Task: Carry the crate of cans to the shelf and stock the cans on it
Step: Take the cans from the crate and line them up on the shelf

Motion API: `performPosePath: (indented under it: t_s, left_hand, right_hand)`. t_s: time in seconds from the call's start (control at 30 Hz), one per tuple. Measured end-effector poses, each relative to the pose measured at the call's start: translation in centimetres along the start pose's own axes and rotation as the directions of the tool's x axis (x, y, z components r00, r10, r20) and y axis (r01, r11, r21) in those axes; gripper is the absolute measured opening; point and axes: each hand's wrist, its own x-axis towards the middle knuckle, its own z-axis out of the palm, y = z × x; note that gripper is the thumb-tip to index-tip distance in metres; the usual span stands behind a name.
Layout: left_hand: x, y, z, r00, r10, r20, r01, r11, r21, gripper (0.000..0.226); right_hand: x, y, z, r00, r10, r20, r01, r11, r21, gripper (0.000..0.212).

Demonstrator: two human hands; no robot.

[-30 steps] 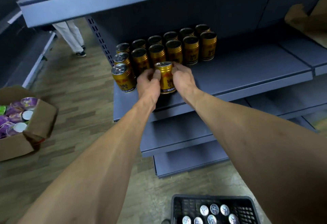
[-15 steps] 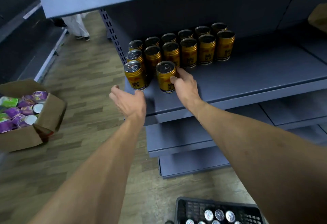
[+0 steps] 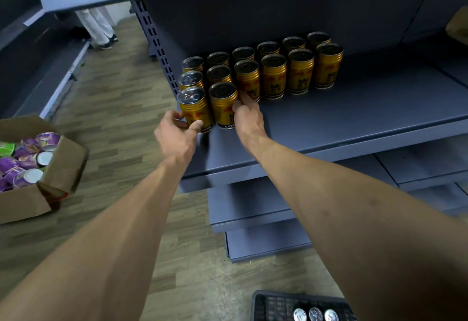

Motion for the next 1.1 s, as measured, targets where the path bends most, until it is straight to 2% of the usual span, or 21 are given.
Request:
performPosePath:
  t_s: [0.17,0.27,0.37,0.5,0.7,0.87,1.0,1.1]
  left_hand:
    - [0.5,-0.2,0.1,0.996,0.003,0.087,0.002,0.999,-0.054,0.038]
    - [2.0,0.7,0.6,0.974,-0.031,0.226,0.048,0.996,-0.072,0.065]
    - [3.6,1.4,1.5,0.96,-0.054,0.276,0.077,0.994,-0.074,0.075]
    - [3.7,1.1,2.3,0.963,-0.028,0.268,0.071,0.986,-0.152,0.076]
    - [4.0,0.5,2.3,0.957,0.007,0.289,0.037,0.989,-0.146,0.081]
    - [3.7,1.0,2.2,0.964,-0.016,0.265,0.071,0.978,-0.197,0.079]
    - [2.9,1.1,1.6,0.955,-0.013,0.297,0.074,0.978,-0.195,0.082]
    - [2.8,0.6,0.9,0.96,-0.058,0.273,0.101,0.984,-0.147,0.094]
  right_hand:
    - [0.7,0.5,0.0,0.999,-0.013,-0.044,0.012,1.0,-0.026,0.044]
    - [0.8,0.7,0.1,0.998,-0.041,-0.055,0.039,0.998,-0.04,0.044]
    - [0.9,1.1,-0.2,0.996,-0.085,-0.012,0.082,0.984,-0.159,0.046]
    - [0.9,1.4,-0.8,0.987,-0.133,0.093,0.155,0.939,-0.307,0.06]
    - [1.2,2.1,-0.3,0.982,-0.165,0.088,0.187,0.87,-0.456,0.071]
    - [1.4,1.8,-0.9,0.976,-0.201,0.081,0.216,0.865,-0.453,0.061]
    - [1.0,2.2,-1.2,0.974,-0.211,0.08,0.224,0.864,-0.45,0.082]
    - [0.5,2.5,-1.3,0.963,-0.268,-0.021,0.236,0.878,-0.417,0.059]
